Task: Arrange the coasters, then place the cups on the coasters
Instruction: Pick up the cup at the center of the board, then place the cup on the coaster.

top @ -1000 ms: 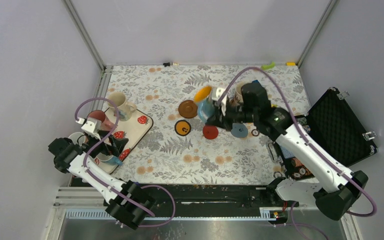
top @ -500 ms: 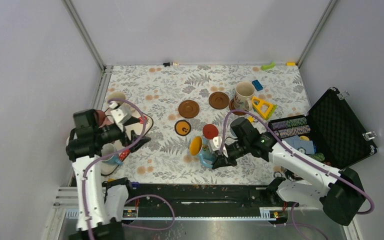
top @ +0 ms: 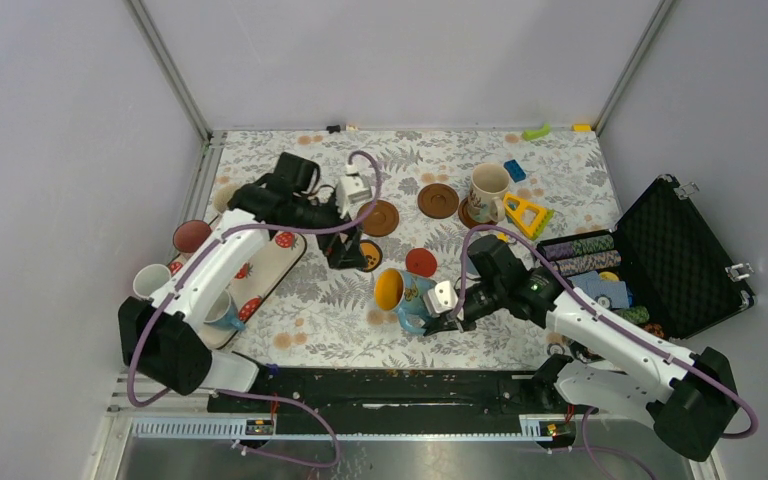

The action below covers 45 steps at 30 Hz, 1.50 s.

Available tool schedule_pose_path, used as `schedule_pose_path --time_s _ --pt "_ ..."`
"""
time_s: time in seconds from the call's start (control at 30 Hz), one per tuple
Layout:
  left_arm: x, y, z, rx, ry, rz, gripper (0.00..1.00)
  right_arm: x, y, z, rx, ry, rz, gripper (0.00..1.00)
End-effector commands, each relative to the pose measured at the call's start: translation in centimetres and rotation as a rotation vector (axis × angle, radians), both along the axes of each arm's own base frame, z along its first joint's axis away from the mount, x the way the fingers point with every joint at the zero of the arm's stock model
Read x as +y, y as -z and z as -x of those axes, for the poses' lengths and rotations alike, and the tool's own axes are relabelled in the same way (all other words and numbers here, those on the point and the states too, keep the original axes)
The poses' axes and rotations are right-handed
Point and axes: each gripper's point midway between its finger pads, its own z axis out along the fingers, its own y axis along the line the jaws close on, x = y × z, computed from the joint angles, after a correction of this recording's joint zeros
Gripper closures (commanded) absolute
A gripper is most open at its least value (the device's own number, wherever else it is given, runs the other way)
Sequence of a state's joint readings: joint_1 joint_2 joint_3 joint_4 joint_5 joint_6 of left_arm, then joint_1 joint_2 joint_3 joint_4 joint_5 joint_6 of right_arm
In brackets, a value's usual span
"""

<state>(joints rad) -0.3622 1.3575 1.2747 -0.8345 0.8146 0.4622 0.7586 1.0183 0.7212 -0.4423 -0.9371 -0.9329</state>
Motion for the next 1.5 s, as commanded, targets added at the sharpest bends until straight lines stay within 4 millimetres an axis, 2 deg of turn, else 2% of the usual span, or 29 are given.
schedule_pose_path --time_s 0.0,0.1,0.2,0.3,0.43,0.5,0.6,0.77,0.87,0.9,0.93,0.97,1.0,1.27,1.37,1.47 --pt "-2.4 -0.7 1.9 -0.045 0.083 -0.075 0.01 2.0 -4.1 -0.9 -0.141 -0.061 -0.164 1.00" --pt "-3.9 -0.1 3.2 -0.086 0.135 -0.123 0.02 2.2 -4.3 -1.5 -0.151 -0.039 -0.166 1.00" --pt "-4.8 0.5 3.6 -0.065 0.146 -0.123 0.12 2.3 -4.1 -1.6 -0.150 -0.033 -0.164 1.00" --pt "-5.1 0.8 3.8 -0.049 0.162 -0.116 0.42 2.4 -3.7 -1.9 -0.150 -0.026 -0.157 1.00" --pt "-5.4 1.1 4.2 -0.037 0.178 -0.102 0.53 2.9 -4.3 -2.2 -0.134 -0.005 -0.171 1.00" --pt "-5.7 1.2 4.6 -0.034 0.192 -0.098 0.66 3.1 -4.7 -2.3 -0.118 0.000 -0.175 1.00" --pt "-6.2 1.3 4.7 -0.034 0.207 -0.102 0.72 3.3 -4.9 -2.6 -0.111 0.011 -0.180 1.00" --pt "-6.8 3.0 4.8 0.009 0.225 -0.133 0.67 3.5 -5.6 -2.8 -0.109 0.023 -0.196 1.00" --pt "-7.1 3.3 5.4 0.028 0.259 -0.146 0.65 3.7 -5.9 -3.2 -0.114 0.045 -0.204 1.00" --pt "-7.2 3.4 5.6 0.032 0.266 -0.150 0.57 3.7 -6.0 -3.2 -0.117 0.048 -0.206 1.00" --pt "-7.2 3.5 5.6 0.033 0.266 -0.154 0.39 3.7 -6.1 -3.2 -0.118 0.048 -0.208 1.00" --pt "-7.2 3.5 5.5 0.034 0.263 -0.157 0.05 3.7 -6.2 -3.2 -0.118 0.049 -0.211 1.00" --pt "-7.2 3.5 5.5 0.031 0.258 -0.160 0.02 3.7 -6.2 -3.2 -0.121 0.051 -0.213 1.00" --pt "-6.6 2.7 5.9 0.007 0.255 -0.154 0.01 3.4 -5.8 -4.1 -0.178 0.093 -0.202 1.00" --pt "-5.9 2.6 4.6 -0.043 0.199 -0.172 0.01 3.3 -5.3 -4.3 -0.185 0.099 -0.197 1.00" --pt "-4.5 1.3 2.7 -0.027 0.119 -0.106 0.01 3.1 -5.5 -4.1 -0.197 0.092 -0.204 1.00"
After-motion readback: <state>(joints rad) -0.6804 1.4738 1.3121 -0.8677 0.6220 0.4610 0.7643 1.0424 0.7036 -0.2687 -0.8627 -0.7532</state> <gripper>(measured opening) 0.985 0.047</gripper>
